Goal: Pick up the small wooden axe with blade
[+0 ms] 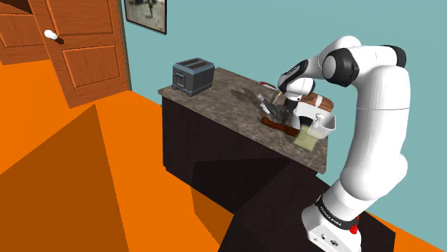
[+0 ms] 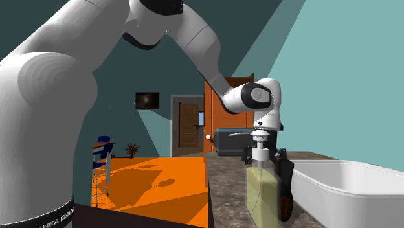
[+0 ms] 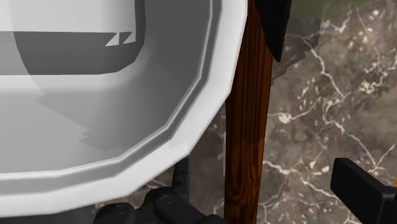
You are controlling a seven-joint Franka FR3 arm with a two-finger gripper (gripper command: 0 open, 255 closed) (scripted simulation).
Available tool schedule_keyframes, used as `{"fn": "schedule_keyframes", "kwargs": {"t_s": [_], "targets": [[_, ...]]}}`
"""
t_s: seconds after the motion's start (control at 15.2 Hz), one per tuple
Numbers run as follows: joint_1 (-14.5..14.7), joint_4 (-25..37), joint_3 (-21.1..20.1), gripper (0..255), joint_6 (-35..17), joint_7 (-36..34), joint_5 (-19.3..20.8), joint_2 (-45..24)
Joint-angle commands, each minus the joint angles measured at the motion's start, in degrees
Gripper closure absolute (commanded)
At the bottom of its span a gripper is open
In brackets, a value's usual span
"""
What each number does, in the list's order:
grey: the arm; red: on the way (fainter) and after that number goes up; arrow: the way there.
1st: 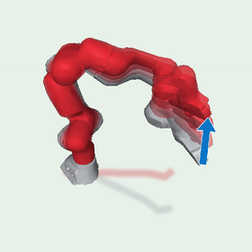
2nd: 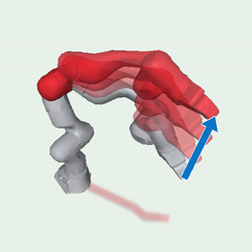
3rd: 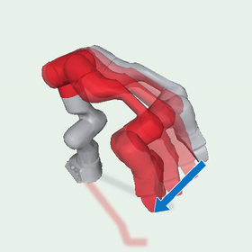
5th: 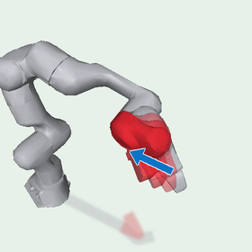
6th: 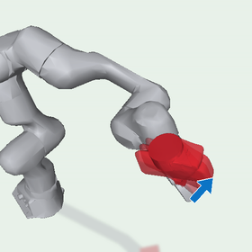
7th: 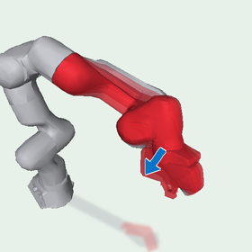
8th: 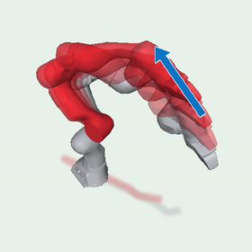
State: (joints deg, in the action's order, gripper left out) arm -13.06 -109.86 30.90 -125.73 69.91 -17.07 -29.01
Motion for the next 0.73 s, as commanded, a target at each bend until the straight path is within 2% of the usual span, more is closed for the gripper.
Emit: {"fn": "schedule_keyframes", "kwargs": {"t_s": [0.0,0.33,0.4,0.66], "targets": [[-0.42,0.10,-0.51,0,-1.04,0.46,-0.73,-1.27],[-0.87,0.04,-1.13,0,-2.39,0.95,-1.59,-2.69],[-0.88,0.06,-1.13,255,-2.38,0.95,-1.59,-2.69],[-0.88,0.08,-1.13,255,-2.37,0.95,-1.59,-2.70]]}}
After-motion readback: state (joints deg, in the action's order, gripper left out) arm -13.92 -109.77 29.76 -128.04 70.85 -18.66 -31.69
